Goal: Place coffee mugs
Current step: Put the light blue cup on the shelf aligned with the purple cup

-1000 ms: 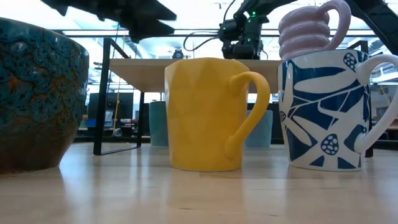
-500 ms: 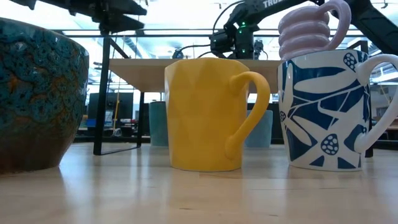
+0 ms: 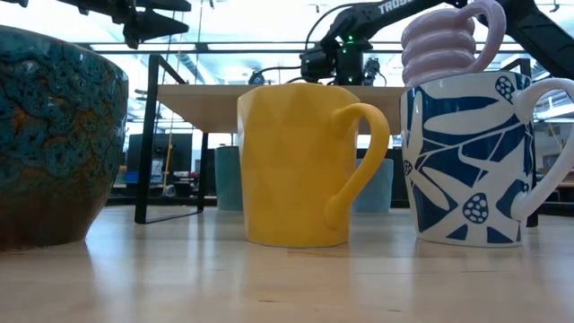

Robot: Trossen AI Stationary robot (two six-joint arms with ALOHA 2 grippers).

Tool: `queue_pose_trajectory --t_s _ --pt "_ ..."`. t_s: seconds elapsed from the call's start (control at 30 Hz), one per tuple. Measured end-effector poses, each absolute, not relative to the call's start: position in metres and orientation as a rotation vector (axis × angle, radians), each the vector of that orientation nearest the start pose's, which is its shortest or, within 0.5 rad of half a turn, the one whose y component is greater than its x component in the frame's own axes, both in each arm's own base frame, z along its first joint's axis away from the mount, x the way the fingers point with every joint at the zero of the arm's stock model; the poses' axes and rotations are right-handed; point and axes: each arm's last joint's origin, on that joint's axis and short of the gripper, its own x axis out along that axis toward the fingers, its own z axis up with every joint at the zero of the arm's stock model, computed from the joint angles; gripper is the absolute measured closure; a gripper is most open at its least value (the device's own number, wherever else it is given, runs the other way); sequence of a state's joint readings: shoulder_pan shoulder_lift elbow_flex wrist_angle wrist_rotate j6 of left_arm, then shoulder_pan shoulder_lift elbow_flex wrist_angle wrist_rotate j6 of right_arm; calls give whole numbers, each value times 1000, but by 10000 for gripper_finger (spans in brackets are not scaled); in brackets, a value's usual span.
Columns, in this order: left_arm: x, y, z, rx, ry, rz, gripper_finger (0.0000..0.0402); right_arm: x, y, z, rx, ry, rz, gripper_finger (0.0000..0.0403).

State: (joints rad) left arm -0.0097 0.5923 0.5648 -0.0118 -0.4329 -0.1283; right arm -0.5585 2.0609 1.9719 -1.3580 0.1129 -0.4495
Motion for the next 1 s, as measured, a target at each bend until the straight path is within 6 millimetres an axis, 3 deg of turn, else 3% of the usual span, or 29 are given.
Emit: queue_pose_trajectory --t_s 0.73,1.0 --pt "140 10 297 -130 51 397 143 327 -236 233 53 1520 -148 167" --pt "140 10 297 -127 51 397 143 326 -236 222 17 1524 -126 229"
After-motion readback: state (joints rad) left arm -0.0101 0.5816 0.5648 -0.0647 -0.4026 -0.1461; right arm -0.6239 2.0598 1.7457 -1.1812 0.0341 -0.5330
